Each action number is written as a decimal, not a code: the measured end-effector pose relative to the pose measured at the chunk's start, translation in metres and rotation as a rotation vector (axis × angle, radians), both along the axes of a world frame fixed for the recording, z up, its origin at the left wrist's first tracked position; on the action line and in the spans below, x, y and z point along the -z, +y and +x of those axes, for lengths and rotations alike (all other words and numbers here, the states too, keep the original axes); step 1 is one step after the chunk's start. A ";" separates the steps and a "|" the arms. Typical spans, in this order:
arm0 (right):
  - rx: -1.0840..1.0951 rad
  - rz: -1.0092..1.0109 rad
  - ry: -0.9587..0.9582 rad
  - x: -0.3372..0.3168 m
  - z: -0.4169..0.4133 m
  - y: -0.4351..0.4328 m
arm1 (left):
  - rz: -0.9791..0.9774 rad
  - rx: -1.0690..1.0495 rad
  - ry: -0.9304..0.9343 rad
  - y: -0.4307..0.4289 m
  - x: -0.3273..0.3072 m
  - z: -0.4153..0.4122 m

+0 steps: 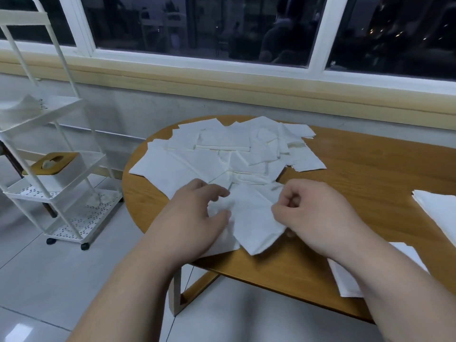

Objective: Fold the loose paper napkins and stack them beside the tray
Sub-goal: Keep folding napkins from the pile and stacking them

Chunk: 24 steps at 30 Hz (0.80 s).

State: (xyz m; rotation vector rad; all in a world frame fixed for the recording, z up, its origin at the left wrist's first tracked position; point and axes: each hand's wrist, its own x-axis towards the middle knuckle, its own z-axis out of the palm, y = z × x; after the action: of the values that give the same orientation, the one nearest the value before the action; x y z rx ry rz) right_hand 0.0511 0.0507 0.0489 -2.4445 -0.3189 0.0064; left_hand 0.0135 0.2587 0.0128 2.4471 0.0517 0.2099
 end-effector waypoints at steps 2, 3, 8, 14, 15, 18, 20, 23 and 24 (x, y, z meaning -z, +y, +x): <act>-0.004 0.110 -0.009 -0.005 -0.007 -0.025 | -0.039 0.044 -0.041 -0.014 -0.002 0.004; -0.007 0.167 -0.018 -0.007 -0.011 -0.037 | -0.058 0.069 -0.052 -0.022 -0.004 0.006; -0.070 0.375 -0.002 -0.016 -0.026 -0.092 | -0.138 0.254 -0.033 -0.069 -0.012 0.011; -0.085 0.462 0.091 -0.008 -0.033 -0.142 | -0.225 0.379 0.060 -0.118 -0.012 0.014; -0.064 0.492 0.107 -0.004 -0.032 -0.149 | -0.230 0.384 0.066 -0.125 -0.011 0.015; 0.016 0.506 0.121 0.008 -0.027 -0.170 | -0.275 0.362 0.068 -0.142 -0.009 0.019; 0.068 0.524 0.098 0.012 -0.024 -0.181 | -0.322 0.348 0.086 -0.151 -0.007 0.022; 0.139 0.569 0.069 0.014 -0.020 -0.187 | -0.376 0.332 0.109 -0.157 -0.005 0.027; 0.159 0.571 0.064 0.015 -0.019 -0.188 | -0.353 0.335 0.117 -0.160 -0.004 0.029</act>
State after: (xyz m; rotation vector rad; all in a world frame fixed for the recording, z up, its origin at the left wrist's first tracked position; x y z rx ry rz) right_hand 0.0317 -0.1377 0.0335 -1.8905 -0.0788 -0.0668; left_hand 0.0420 0.0989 0.0171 2.0748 -0.2480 -0.0854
